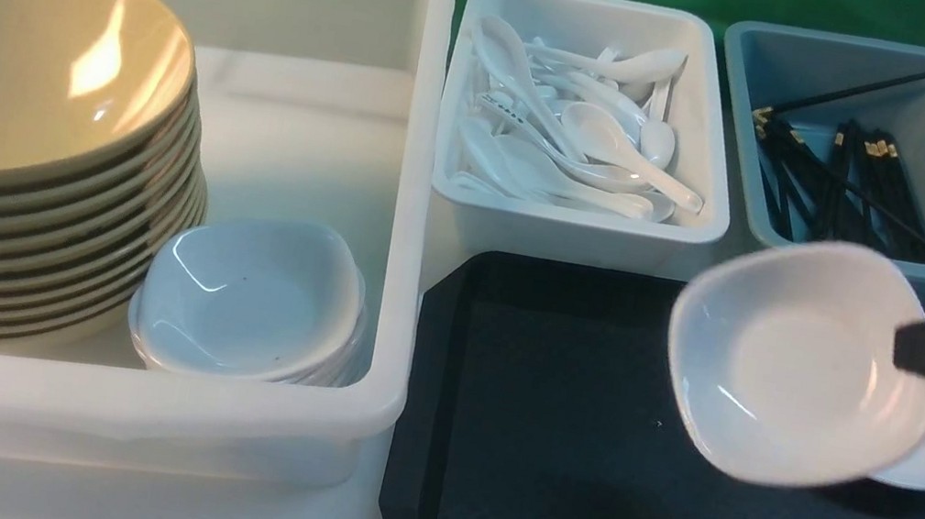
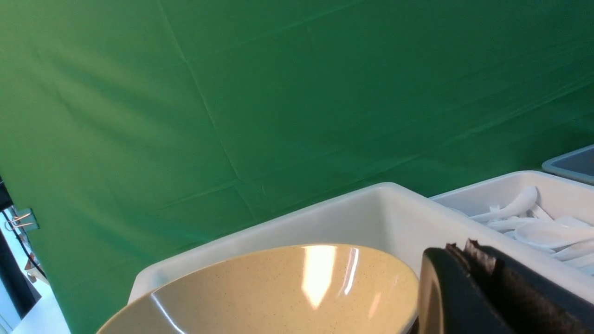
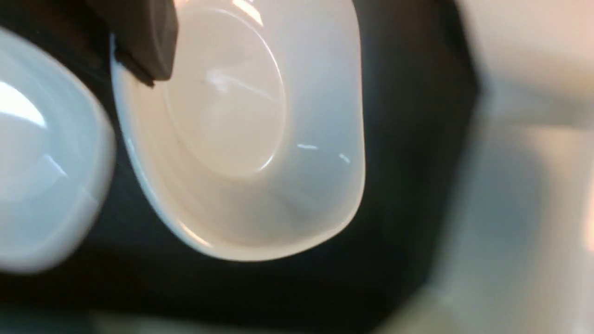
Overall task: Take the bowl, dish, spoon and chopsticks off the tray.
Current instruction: Use the right arm to put the plate into the large storage box on the left, then use the right arm to grab the plate
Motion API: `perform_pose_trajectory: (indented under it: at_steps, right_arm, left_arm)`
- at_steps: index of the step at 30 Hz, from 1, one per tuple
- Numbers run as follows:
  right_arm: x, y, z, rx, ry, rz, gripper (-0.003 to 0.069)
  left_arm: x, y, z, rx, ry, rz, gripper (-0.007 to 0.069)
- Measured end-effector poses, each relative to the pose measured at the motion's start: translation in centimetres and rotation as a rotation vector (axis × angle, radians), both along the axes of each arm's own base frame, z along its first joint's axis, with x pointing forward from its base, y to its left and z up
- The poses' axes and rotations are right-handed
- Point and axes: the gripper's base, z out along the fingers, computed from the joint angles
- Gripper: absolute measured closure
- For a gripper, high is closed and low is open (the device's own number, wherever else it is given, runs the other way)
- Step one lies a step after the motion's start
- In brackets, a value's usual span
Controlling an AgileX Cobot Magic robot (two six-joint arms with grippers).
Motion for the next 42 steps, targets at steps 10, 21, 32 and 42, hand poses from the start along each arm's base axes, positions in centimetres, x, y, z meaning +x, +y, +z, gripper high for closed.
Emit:
perform_pose_trajectory:
  at_steps: [10,21,32,42]
  right_arm:
    - [3.7,11.4,1.4,0.213,-0.151,0.236,0.0587]
    - [8.2,21.2,-4.1,0.201,-0.061,0.33,0.0525]
    - [8.2,18.8,-1.9,0.131,-0.114,0.389,0.0265]
    - [8.4,6.4,0.0,-0.398,-0.01,0.266,0.0541]
  left_arm:
    - [0.0,0.0,0.0,-0.039,0.006,-0.004,0.0633]
    - [0.0,0.0,-0.1,-0.065,0.021,-0.011,0.0633]
    - [0.0,-0.1,-0.3,-0.063,0.047,-0.021,0.0633]
    - [0.0,-0.1,-0.3,-0.083,0.048,-0.023,0.0633]
